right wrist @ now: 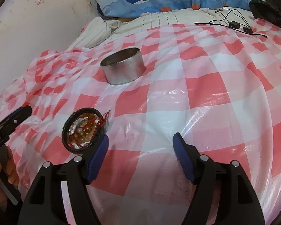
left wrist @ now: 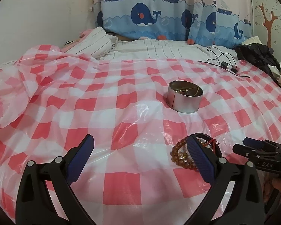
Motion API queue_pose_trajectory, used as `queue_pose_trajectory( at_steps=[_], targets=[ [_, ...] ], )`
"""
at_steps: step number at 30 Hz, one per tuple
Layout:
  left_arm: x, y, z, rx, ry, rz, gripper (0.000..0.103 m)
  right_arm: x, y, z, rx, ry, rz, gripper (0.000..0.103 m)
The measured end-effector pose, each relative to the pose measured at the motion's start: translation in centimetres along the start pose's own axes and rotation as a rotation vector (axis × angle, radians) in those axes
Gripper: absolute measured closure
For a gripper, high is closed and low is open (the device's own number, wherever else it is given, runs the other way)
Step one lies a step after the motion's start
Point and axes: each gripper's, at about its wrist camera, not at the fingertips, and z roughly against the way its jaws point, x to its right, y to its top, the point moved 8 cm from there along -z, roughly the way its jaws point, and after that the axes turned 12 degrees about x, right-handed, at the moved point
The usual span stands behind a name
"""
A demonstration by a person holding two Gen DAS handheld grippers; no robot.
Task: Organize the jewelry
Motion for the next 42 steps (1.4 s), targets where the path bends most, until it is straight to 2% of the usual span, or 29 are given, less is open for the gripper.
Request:
queue_pose_trajectory(
  at_steps=[6, 9, 13, 16, 19, 21, 24, 27, 31, 33, 34, 37, 40, 42],
  targets=[
    [-1.2, -0.8, -1.0, -0.039, 0.006, 0.049, 0.008, -0.5, -0.3, -0.4, -0.023, -0.060, 0.060, 0.027],
    [-1.7, -1.1, -1.2, -0.050, 0.003, 0.059, 0.008, -0.3, 0.0, -0.1, 0.002, -0.101, 0.052, 0.027],
    [-2.5, -1.7, -1.4, -0.072, 0.015, 0.076, 0.008, -0.1, 0.8, 1.0, 0.064, -0.076, 0.015, 0.027],
    [-2.5, -2.1, -1.7, -0.087, 0.016, 0.078, 0.008, -1.0, 0.9, 0.8, 0.053, -0.047, 0.050, 0.027],
    [-1.7, -2.0, -1.6, -0.082, -0.022, 0.061, 0.008, -3.1, 1.5, 0.6, 0.046, 0.005, 0.115, 0.028],
    [-0.8, -1.7, -1.5, -0.068, -0.047, 0.035, 0.008, -4.9, 1.9, 0.5, 0.036, 0.058, 0.168, 0.039],
    [0.1, -1.7, -1.7, -0.072, -0.041, -0.013, 0.008, -7.2, 1.8, 0.4, 0.018, 0.132, 0.223, 0.048],
    [-0.1, -1.5, -1.8, -0.072, -0.024, -0.003, 0.008, -9.9, 0.6, 0.3, -0.015, 0.208, 0.299, 0.053],
    [-1.9, -1.0, -1.6, -0.055, -0.005, 0.082, 0.008, -12.3, -0.7, -0.8, -0.050, 0.224, 0.398, 0.064],
    [-2.8, -0.8, -1.5, -0.048, 0.007, 0.120, 0.008, -12.8, -1.0, -1.4, -0.065, 0.226, 0.423, 0.078],
    [-3.2, -0.8, -1.5, -0.047, 0.009, 0.133, 0.008, -13.1, -1.1, -1.8, -0.077, 0.220, 0.442, 0.082],
    [-3.8, -0.9, -1.6, -0.051, 0.012, 0.158, 0.008, -13.5, -1.2, -2.6, -0.093, 0.209, 0.484, 0.086],
    [-3.9, -1.0, -1.7, -0.055, 0.011, 0.158, 0.008, -13.3, -0.6, -2.8, -0.096, 0.221, 0.464, 0.092],
    [-3.9, -1.0, -1.7, -0.053, 0.009, 0.161, 0.008, -12.4, 0.5, -2.0, -0.064, 0.250, 0.374, 0.094]
  ],
)
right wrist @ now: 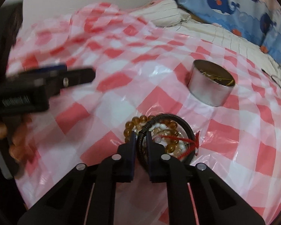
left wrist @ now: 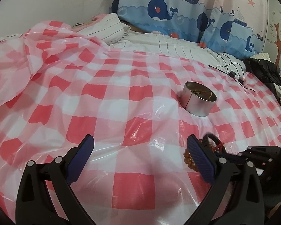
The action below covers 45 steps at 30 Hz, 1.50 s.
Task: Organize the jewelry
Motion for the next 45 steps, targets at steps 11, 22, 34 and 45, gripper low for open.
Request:
queue_pose_trajectory(
  at_steps=[11, 22, 34, 45],
  targets=[
    [1.1, -0.5, -0.1, -0.011, -0.032, -0.019, 0.008, 3.8, 2.2, 3.2, 0.115, 0.040, -0.219, 0.093],
    [13.6, -3.8, -0.5, -0.035, -0.302, -0.481, 0.011, 10.1, 1.5, 7.3, 0.098, -0.134, -0.234, 0.093],
    [17.8, -4.9, -4.1, -0.107, -0.429, -0.544, 0.058, 12.1, -2.0, 4.9, -0.040, -0.230, -0.229, 0.093],
    [14.3, -1.2, -2.9, -0.142, -0.560, -0.196, 0.101, 11.7, -2.2, 4.8, -0.055, -0.274, -0.151, 0.047]
  ],
)
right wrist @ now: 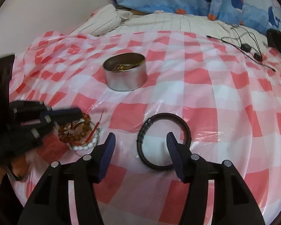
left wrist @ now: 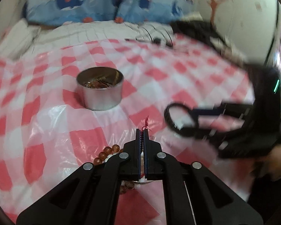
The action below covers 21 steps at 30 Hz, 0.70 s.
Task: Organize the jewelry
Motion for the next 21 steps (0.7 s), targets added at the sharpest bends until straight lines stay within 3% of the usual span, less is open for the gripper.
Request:
queue_pose_trajectory(
  at_steps=[3, 5, 6, 8, 9, 14, 21],
  targets=[
    [-1.3, 0.5, 1.0, 0.033, -0.019, 0.097, 0.101, 0.7, -1.7, -1.8, -0.092, -0.094, 0.075, 0.047],
    [-1.9, 0.6, 1.3, 0.043, -0.017, 0.126, 0.101, 0.8, -2.0, -2.2, -0.101, -0.076, 0.048, 0.051],
    [-2.1, 0.6, 1.3, 0.045, -0.011, 0.131, 0.101, 1.0, -2.0, -2.2, -0.100, -0.061, 0.027, 0.068],
    [-2.1, 0.5, 1.3, 0.045, -0.009, 0.134, 0.101, 1.4, -1.8, -1.9, -0.090, -0.024, -0.027, 0.090],
    [-2.1, 0.6, 1.3, 0.046, -0.010, 0.134, 0.101, 1.4, -1.8, -1.8, -0.084, -0.007, -0.047, 0.095],
    [-2.3, 0.9, 1.6, 0.064, -0.020, 0.148, 0.101, 0.6, 0.4, 0.2, 0.035, 0.103, -0.121, 0.095],
    [-1.7, 2.2, 2.3, 0.100, -0.013, 0.128, 0.101, -0.8, 3.4, 2.5, 0.175, 0.156, -0.101, 0.095]
  ],
)
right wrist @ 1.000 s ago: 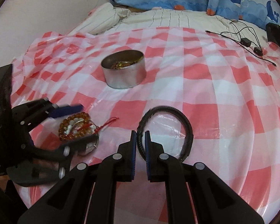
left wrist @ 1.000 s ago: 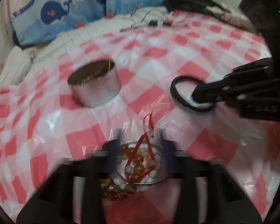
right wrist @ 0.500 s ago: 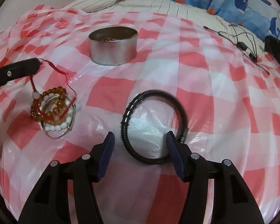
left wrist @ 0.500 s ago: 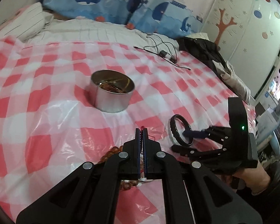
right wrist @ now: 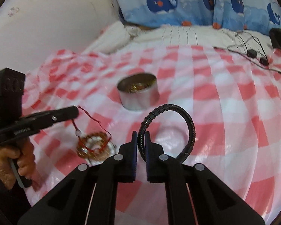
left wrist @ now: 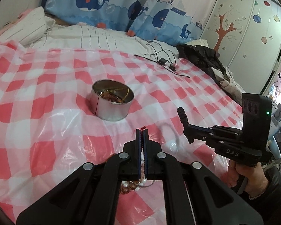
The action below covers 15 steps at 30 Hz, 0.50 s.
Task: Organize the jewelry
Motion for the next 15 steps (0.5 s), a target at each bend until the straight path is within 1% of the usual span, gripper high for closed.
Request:
queue_pose_trajectory(
  at_steps=[5, 9, 15],
  targets=[
    [-0.1, 1.8, -0.5, 0.021, 0.007, -0.004, 0.101, -1.4, 0.8, -1.4, -0.004, 0.034, 0.054, 0.095],
    [-1.0, 4.1, -1.4, 0.044, 0.008, 0.007, 0.101, -2.5, 1.4, -2.8, -0.006, 0.057, 0.096, 0.095],
    [-2.1, 7.9, -3.6, 0.085, -0.019, 0.043, 0.101, -2.8, 2.8, -4.1, 0.008, 0.082, 0.127, 0.095]
  ],
)
